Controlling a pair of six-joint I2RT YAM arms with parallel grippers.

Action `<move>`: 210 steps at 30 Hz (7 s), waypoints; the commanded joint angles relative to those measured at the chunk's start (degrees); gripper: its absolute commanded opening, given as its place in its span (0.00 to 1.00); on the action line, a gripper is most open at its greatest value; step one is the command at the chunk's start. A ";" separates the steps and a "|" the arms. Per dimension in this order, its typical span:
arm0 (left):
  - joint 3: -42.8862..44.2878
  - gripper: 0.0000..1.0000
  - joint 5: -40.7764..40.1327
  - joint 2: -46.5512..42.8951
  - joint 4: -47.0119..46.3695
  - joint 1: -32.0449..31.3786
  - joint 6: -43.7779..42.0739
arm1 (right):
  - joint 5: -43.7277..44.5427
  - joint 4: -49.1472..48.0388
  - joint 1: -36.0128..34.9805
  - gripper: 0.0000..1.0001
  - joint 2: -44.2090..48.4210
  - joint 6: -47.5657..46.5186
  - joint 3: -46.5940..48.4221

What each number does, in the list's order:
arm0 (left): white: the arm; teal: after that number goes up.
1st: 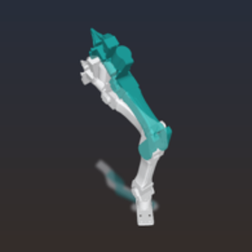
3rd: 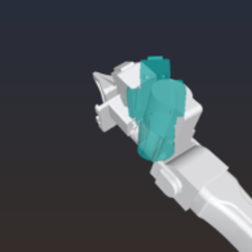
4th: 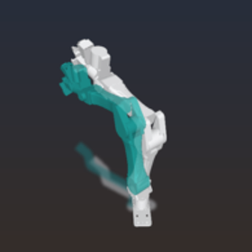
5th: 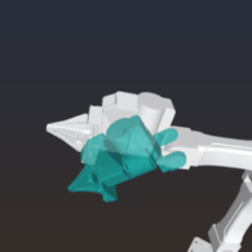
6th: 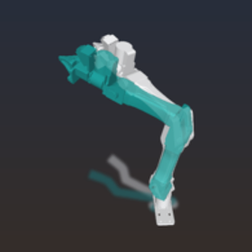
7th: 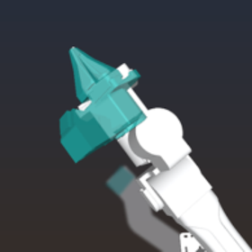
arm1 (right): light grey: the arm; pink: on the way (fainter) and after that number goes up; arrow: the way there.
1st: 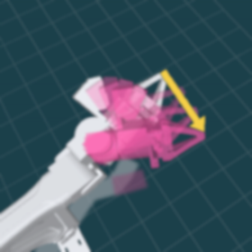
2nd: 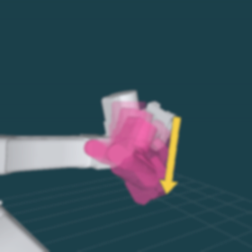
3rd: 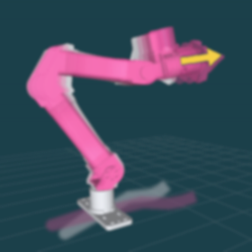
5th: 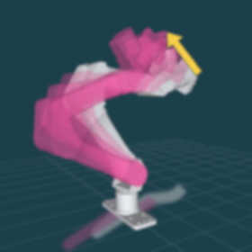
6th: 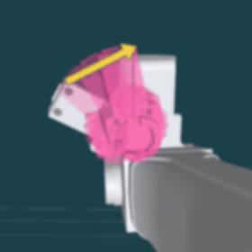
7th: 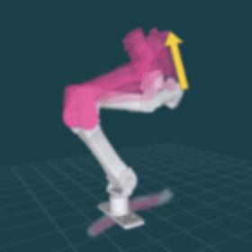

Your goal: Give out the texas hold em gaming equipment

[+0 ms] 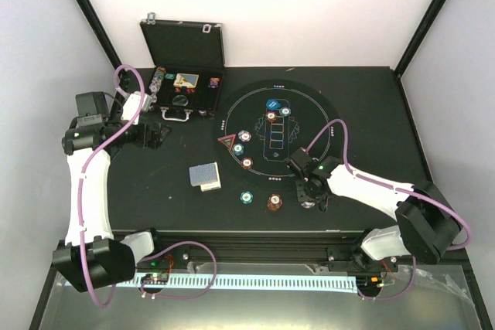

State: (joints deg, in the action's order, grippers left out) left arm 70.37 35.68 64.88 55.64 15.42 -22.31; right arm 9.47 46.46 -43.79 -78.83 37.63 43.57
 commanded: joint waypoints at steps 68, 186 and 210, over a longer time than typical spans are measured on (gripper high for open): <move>0.37 0.99 -0.27 1.18 0.52 0.40 -0.72 | 1.35 -0.38 -5.18 0.59 -0.74 2.75 -1.26; -0.62 0.99 1.18 0.49 0.37 0.40 -2.32 | 2.00 -0.31 2.57 0.89 2.54 1.90 6.63; -0.93 0.99 0.76 -0.17 0.79 0.45 -3.81 | 0.91 -8.26 -2.95 0.76 -1.26 5.03 -5.72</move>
State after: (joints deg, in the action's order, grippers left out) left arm 68.84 35.83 65.98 56.55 15.42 -25.43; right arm 8.64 40.86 -46.33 -78.37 42.85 37.26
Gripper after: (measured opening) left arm 0.989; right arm 0.786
